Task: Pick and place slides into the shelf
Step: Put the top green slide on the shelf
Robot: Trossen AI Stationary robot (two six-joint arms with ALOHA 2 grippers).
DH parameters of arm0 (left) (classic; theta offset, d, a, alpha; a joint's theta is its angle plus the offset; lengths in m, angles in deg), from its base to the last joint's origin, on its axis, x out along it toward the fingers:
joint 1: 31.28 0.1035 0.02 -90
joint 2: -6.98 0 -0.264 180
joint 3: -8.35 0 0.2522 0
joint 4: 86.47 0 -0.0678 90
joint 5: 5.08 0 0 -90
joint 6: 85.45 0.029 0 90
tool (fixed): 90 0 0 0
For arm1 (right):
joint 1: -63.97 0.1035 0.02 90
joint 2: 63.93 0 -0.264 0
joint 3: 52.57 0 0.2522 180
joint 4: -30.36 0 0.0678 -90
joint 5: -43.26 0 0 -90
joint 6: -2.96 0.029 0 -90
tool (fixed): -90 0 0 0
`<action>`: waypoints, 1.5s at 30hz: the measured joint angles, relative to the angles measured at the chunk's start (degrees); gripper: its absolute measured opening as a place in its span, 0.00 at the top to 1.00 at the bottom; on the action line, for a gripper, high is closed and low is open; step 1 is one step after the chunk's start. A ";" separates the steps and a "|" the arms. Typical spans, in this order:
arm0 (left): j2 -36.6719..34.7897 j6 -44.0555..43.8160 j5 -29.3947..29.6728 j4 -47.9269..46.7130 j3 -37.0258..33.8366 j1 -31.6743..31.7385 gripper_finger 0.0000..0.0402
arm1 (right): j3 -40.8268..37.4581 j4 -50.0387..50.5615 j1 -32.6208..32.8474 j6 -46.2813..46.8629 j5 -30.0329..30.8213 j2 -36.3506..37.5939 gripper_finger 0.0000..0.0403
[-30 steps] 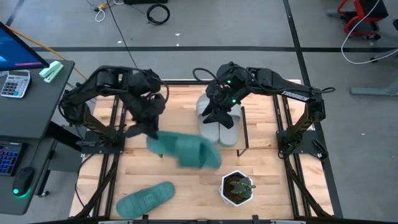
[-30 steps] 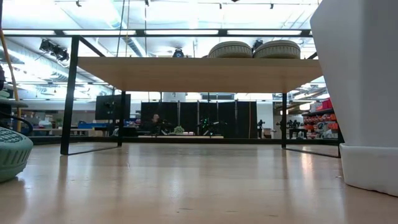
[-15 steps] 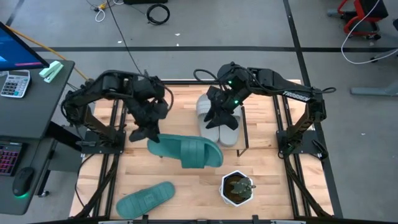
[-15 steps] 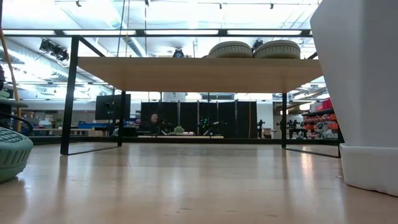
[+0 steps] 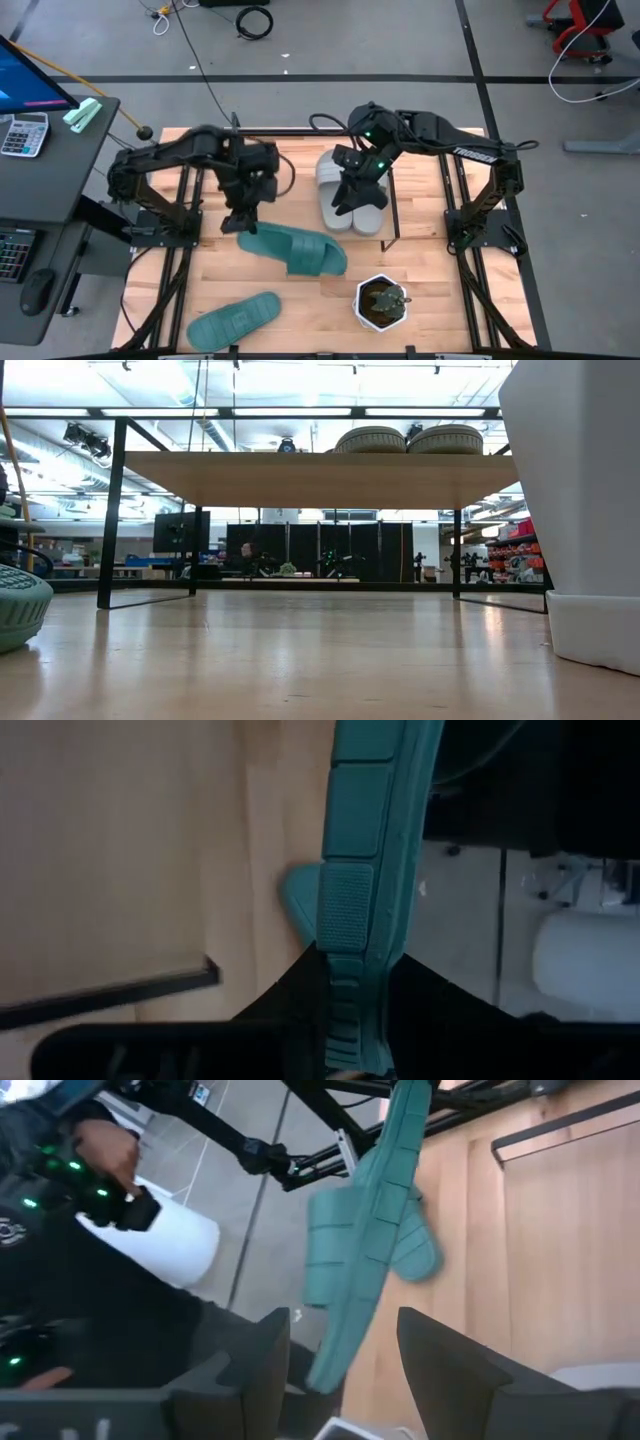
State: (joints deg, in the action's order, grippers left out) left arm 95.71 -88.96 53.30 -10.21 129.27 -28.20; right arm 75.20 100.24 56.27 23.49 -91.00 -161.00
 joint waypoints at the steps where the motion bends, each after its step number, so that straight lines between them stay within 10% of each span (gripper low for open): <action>1: -0.24 1.06 0.00 -0.02 0.78 1.27 0.82 | 0.00 -0.11 0.13 -0.02 0.17 -0.29 0.52; 11: -2.49 5.78 -7.71 -0.40 5.56 17.24 0.82 | 0.05 -0.82 0.78 -2.23 0.63 -1.23 0.52; 21: -2.38 14.76 -16.54 0.53 -3.43 19.73 0.82 | 0.15 -0.37 -0.44 -2.49 0.30 0.34 0.52; 45: -2.73 15.97 -3.04 -0.10 -4.00 19.03 0.83 | 0.09 -7.47 -3.75 -0.55 0.70 -0.29 0.52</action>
State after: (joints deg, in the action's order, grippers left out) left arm 92.98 -72.98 50.26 -10.31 125.27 -9.17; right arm 75.29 92.77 52.52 22.94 -90.29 -161.28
